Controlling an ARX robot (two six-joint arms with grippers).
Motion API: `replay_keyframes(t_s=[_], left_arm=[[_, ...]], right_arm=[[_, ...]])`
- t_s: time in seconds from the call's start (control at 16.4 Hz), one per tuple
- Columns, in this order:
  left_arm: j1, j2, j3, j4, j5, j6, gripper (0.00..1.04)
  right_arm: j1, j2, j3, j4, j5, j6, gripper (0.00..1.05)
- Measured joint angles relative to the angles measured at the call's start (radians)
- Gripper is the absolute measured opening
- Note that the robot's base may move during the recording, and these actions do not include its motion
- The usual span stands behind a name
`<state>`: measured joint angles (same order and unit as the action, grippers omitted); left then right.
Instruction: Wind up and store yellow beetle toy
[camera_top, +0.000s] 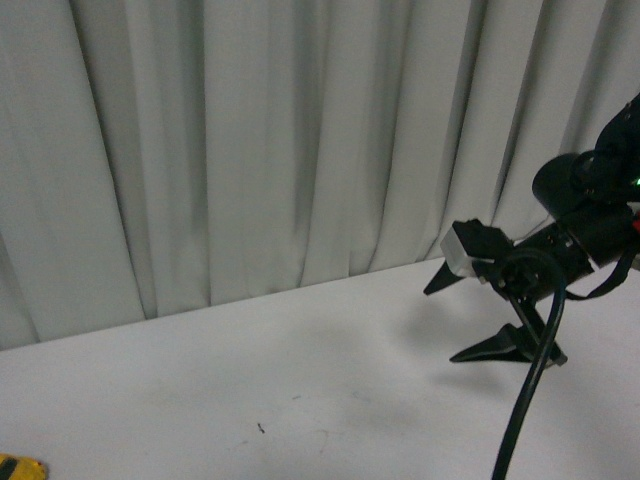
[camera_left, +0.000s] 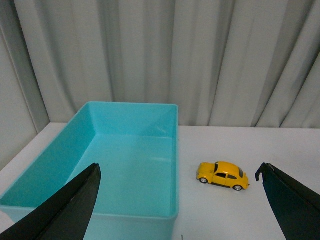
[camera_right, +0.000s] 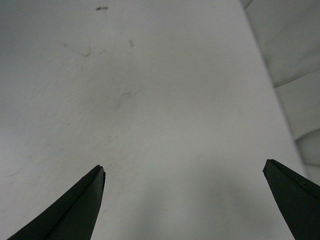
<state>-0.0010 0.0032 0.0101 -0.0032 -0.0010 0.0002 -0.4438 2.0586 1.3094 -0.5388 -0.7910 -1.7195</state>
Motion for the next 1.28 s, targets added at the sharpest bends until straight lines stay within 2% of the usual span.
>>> replay_keyframes(t_s=[0.3,0.37,0.43,0.49,0.55,0.61,0.67,0.73,0.79,0.97,1.1,1.28], left_arm=[[0.000,0.000,0.000,0.000,0.000,0.000,0.98],[0.000,0.000,0.000,0.000,0.000,0.000,0.98],[0.000,0.000,0.000,0.000,0.000,0.000,0.98],[0.000,0.000,0.000,-0.001,0.000,0.000,0.98],[0.000,0.000,0.000,0.000,0.000,0.000,0.98],[0.000,0.000,0.000,0.000,0.000,0.000,0.98],[0.000,0.000,0.000,0.000,0.000,0.000,0.98],[0.000,0.000,0.000,0.000,0.000,0.000,0.98],[0.000,0.000,0.000,0.000,0.000,0.000,0.98],[0.000,0.000,0.000,-0.001,0.003,0.000,0.98],[0.000,0.000,0.000,0.000,0.000,0.000,0.98],[0.000,0.000,0.000,0.000,0.000,0.000,0.98]], right_arm=[[0.005,-0.312,-0.023,0.012,-0.045,0.021,0.98],[0.011,-0.372,-0.055,0.097,-0.037,0.072,0.97],[0.048,-0.473,-0.228,0.480,0.166,0.256,0.87],[0.100,-0.579,-0.422,0.753,0.317,0.549,0.76],[0.162,-0.694,-0.605,0.986,0.440,0.874,0.63],[0.206,-0.799,-0.713,1.113,0.518,1.124,0.52],[0.247,-0.918,-0.785,1.136,0.578,1.332,0.42],[0.297,-1.054,-0.863,1.087,0.642,1.498,0.29],[0.344,-1.152,-0.927,1.027,0.693,1.594,0.18],[0.451,-1.353,-1.038,0.903,0.773,1.668,0.02],[0.443,-1.505,-1.098,0.903,0.789,1.694,0.02],[0.444,-1.542,-1.154,0.891,0.789,1.702,0.02]])
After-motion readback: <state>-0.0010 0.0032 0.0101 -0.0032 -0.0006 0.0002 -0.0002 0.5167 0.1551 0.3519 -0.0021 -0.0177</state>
